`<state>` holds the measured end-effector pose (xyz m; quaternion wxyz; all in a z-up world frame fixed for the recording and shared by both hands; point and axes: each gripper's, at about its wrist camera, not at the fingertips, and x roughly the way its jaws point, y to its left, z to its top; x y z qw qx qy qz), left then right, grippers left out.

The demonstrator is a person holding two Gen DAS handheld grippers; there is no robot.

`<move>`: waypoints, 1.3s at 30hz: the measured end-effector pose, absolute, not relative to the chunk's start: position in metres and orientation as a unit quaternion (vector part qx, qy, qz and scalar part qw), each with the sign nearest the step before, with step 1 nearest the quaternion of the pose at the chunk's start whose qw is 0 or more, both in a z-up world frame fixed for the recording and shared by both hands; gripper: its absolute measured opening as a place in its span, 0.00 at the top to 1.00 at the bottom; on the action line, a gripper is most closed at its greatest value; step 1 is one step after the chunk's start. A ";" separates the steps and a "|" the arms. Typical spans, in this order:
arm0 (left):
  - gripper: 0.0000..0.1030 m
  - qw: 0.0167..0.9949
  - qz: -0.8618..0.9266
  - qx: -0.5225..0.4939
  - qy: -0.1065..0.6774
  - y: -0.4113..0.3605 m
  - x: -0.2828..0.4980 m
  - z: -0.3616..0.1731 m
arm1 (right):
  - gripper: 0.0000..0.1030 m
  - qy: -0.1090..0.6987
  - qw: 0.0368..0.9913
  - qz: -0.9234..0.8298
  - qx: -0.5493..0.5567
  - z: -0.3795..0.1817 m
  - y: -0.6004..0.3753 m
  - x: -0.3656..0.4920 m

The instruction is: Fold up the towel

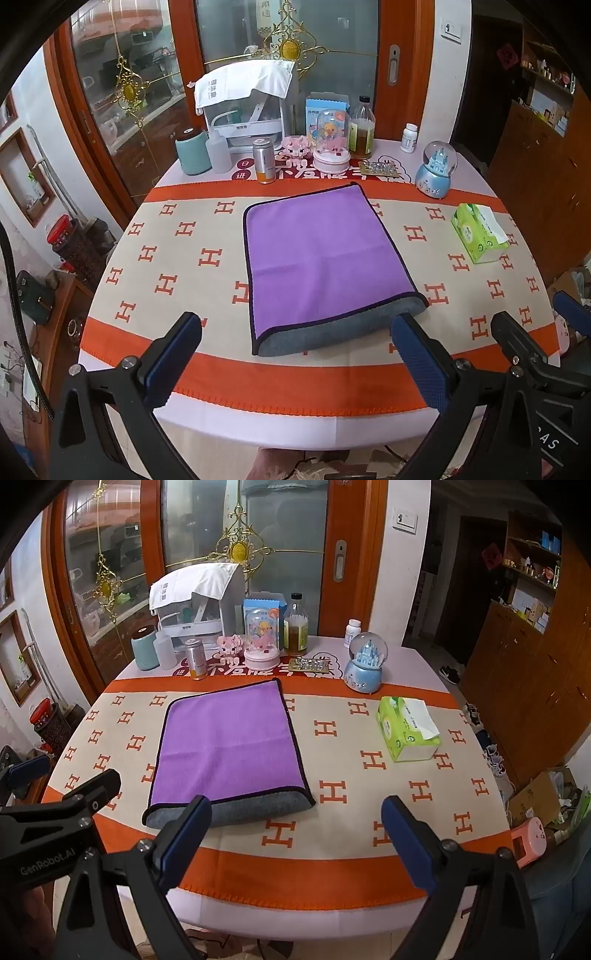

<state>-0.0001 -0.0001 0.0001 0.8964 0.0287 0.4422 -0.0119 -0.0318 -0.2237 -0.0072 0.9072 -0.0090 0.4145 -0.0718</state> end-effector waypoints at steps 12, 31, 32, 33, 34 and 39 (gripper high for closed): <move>0.01 0.896 -0.014 0.026 0.443 0.000 0.000 0.000 | 0.09 0.413 0.908 -0.071 -0.006 -0.008 -0.224 -0.033; 0.01 0.896 -0.014 0.026 0.442 0.000 0.000 0.000 | 0.09 0.411 0.909 -0.073 -0.005 -0.007 -0.224 -0.035; 0.01 0.897 -0.014 0.027 0.442 0.000 0.000 0.000 | 0.09 0.411 0.909 -0.074 -0.004 -0.006 -0.224 -0.033; 0.01 0.897 -0.014 0.027 0.442 0.000 0.000 0.000 | 0.09 0.410 0.909 -0.075 -0.004 -0.006 -0.223 -0.033; 0.01 0.896 -0.014 0.027 0.442 0.000 0.000 0.000 | 0.09 0.411 0.909 -0.075 -0.003 -0.008 -0.224 -0.032; 0.01 0.897 -0.013 0.027 0.442 -0.002 -0.002 0.001 | 0.09 0.410 0.909 -0.074 -0.002 -0.005 -0.225 -0.035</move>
